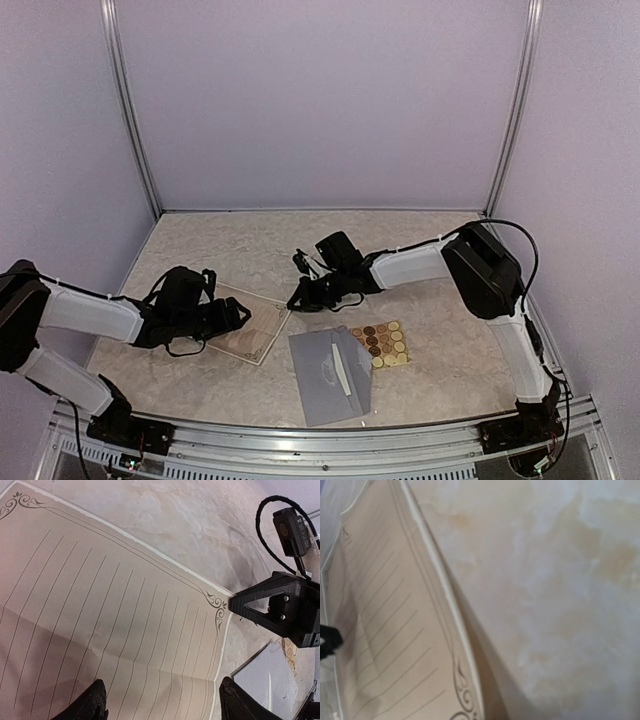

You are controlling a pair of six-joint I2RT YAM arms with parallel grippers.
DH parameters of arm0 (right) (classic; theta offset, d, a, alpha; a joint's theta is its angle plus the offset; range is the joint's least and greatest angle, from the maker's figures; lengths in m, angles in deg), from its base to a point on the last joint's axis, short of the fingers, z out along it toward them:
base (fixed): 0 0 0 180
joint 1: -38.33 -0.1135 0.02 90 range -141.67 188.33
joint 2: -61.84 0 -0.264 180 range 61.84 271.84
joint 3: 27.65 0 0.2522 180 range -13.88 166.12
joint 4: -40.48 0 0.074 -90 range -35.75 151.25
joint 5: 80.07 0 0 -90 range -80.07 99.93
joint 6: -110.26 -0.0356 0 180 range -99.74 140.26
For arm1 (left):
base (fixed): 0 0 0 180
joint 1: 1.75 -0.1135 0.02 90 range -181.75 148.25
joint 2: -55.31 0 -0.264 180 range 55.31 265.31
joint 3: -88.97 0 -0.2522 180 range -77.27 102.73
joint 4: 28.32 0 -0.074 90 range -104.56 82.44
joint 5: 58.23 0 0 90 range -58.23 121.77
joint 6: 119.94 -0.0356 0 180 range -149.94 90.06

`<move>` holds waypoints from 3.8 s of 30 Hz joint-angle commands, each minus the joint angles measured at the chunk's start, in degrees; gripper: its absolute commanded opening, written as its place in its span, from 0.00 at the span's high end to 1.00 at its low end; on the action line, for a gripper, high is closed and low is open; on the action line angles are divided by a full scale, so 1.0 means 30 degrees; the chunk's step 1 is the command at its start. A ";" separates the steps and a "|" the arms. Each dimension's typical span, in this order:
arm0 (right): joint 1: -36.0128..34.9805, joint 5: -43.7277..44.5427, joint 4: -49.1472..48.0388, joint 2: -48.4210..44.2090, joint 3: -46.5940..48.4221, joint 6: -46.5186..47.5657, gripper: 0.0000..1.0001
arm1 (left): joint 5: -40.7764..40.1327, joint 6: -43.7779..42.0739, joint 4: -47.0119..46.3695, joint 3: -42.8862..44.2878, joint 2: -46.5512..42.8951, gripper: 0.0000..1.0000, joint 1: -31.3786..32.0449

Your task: Place the letter into the envelope and seal it

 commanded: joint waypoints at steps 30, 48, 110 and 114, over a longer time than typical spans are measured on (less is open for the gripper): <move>-0.0016 -0.6174 0.1427 -1.5691 -0.6483 0.6142 1.00 | 0.4294 -0.3170 -0.0986 -0.1725 -1.1390 0.07 -0.1174; 0.0083 -0.6873 0.0605 -1.6967 -0.8195 0.5188 1.00 | 0.7489 -0.5596 -0.4382 -0.1612 -0.8274 0.01 0.1283; 0.1113 -0.7441 0.0706 -1.5754 -0.8450 0.4530 1.00 | 0.7038 -0.9327 0.0388 0.1491 -0.4460 1.00 0.4517; 0.0960 -0.7648 0.0688 -1.5887 -0.8736 0.4443 1.00 | 0.6857 -0.8765 -0.0358 0.1103 -0.4701 1.00 0.4517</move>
